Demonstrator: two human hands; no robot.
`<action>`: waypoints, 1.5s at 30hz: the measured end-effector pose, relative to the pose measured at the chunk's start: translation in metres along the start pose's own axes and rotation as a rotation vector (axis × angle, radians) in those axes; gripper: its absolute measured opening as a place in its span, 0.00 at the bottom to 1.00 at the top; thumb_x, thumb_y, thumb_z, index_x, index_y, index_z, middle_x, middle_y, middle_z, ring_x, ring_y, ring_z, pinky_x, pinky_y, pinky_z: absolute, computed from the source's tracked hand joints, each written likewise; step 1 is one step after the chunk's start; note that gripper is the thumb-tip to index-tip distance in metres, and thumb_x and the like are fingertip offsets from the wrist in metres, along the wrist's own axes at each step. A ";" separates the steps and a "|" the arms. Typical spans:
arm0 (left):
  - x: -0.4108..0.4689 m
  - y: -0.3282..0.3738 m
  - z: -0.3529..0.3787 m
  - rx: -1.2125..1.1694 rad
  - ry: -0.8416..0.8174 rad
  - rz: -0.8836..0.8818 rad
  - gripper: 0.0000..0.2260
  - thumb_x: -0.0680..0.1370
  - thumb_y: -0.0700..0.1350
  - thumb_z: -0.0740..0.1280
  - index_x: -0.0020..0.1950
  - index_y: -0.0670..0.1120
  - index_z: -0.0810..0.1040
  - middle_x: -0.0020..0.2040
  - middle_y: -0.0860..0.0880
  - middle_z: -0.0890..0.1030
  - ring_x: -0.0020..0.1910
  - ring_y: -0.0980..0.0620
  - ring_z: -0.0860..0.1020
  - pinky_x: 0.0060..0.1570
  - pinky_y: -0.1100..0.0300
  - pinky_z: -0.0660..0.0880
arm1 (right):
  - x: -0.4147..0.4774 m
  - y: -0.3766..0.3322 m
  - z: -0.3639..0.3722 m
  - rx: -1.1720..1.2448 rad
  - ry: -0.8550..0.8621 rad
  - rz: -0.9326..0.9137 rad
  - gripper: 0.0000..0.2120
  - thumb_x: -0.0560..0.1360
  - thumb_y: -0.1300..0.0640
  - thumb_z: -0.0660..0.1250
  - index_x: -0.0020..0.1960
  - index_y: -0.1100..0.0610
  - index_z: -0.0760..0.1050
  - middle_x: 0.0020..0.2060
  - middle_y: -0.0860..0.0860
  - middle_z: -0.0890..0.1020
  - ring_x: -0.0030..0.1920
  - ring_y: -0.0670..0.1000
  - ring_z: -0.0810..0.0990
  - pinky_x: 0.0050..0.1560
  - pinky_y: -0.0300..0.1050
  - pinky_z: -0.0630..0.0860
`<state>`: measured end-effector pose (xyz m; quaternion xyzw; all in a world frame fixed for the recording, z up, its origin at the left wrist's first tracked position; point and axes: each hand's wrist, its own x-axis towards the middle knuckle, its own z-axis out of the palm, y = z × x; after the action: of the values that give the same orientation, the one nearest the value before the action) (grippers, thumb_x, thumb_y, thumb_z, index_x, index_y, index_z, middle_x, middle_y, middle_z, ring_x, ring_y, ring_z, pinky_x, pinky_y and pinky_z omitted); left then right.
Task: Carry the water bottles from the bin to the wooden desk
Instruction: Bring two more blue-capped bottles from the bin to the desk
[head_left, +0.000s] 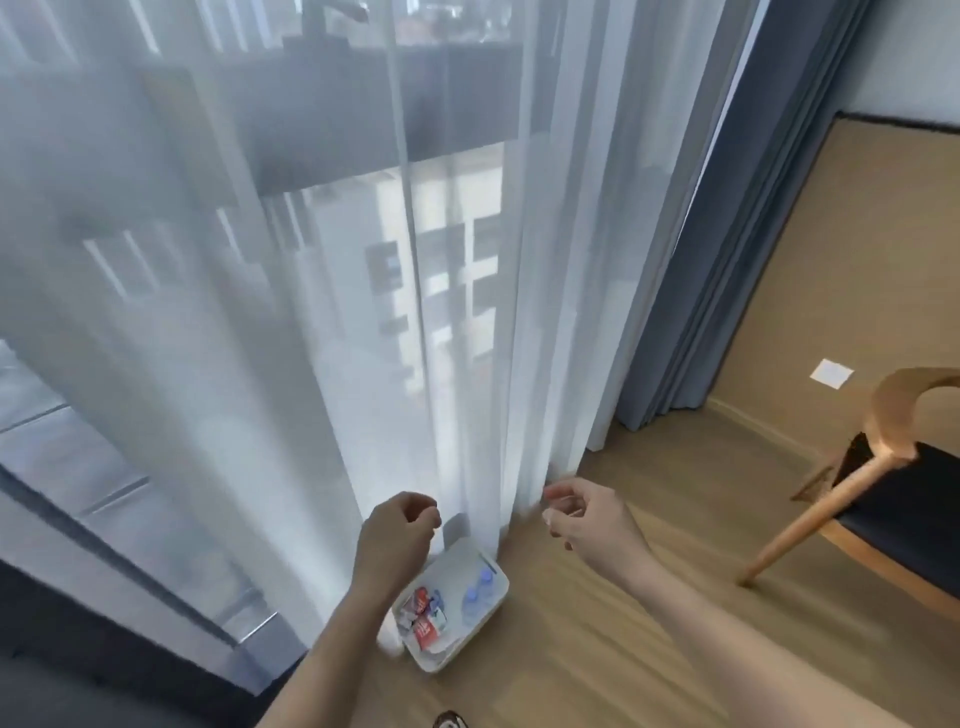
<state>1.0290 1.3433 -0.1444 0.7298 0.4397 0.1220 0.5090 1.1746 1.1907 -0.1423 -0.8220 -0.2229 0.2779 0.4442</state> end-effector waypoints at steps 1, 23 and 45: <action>0.025 0.004 0.005 -0.013 -0.013 -0.018 0.08 0.73 0.41 0.65 0.39 0.55 0.77 0.44 0.49 0.84 0.45 0.49 0.81 0.52 0.48 0.78 | 0.018 -0.005 0.003 -0.004 0.000 0.013 0.08 0.72 0.60 0.66 0.50 0.52 0.78 0.41 0.51 0.81 0.41 0.49 0.80 0.42 0.41 0.77; 0.199 -0.093 0.127 0.093 0.035 -0.445 0.07 0.74 0.44 0.63 0.47 0.48 0.80 0.41 0.53 0.81 0.43 0.53 0.79 0.39 0.64 0.72 | 0.296 0.124 0.087 -0.260 -0.577 0.100 0.08 0.71 0.60 0.67 0.49 0.53 0.78 0.38 0.53 0.83 0.39 0.52 0.80 0.47 0.52 0.79; 0.357 -0.544 0.403 0.166 0.055 -0.540 0.32 0.68 0.47 0.75 0.69 0.50 0.68 0.66 0.48 0.76 0.64 0.45 0.73 0.61 0.54 0.69 | 0.466 0.551 0.329 -0.890 -0.850 -0.340 0.29 0.69 0.54 0.71 0.68 0.51 0.67 0.63 0.53 0.77 0.65 0.56 0.72 0.69 0.50 0.57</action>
<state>1.2076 1.4128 -0.8856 0.6220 0.6403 -0.0346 0.4493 1.3727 1.3970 -0.8819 -0.6990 -0.6011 0.3863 -0.0293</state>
